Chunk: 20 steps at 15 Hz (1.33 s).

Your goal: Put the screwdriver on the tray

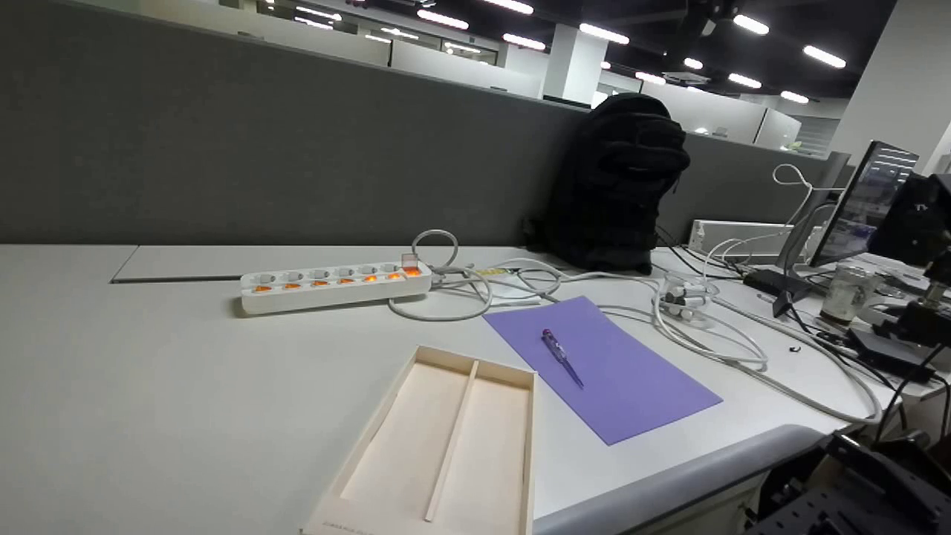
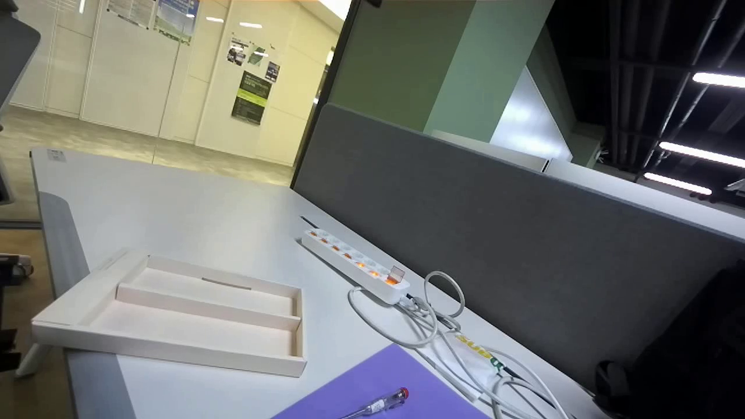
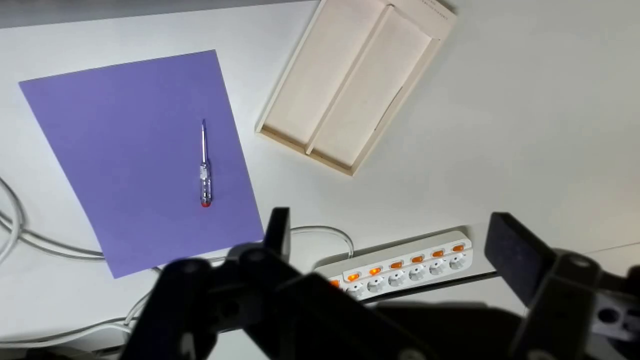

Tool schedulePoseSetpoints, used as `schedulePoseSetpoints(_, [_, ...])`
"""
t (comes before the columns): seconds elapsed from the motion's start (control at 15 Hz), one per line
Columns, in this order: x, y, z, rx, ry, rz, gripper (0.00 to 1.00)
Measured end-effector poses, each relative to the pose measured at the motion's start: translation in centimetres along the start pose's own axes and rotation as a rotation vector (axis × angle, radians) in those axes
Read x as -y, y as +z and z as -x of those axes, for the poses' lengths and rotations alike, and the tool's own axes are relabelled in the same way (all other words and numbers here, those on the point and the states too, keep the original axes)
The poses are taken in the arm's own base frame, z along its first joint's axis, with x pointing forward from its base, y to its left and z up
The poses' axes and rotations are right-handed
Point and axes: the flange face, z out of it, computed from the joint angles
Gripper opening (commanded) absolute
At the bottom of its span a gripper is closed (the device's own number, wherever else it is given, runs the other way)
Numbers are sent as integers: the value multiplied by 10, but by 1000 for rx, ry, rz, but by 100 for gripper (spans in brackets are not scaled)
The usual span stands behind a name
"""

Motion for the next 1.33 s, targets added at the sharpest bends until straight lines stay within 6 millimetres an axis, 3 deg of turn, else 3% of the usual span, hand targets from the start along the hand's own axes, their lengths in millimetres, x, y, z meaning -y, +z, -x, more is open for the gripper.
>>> schedulePoseSetpoints(0.67, [-6, 3, -3, 7, 3, 1, 100])
schedulePoseSetpoints(1.0, [-46, 17, -22, 24, 63, -37, 100])
schedulePoseSetpoints(1.33, [-92, 52, -47, 54, 145, -63, 100])
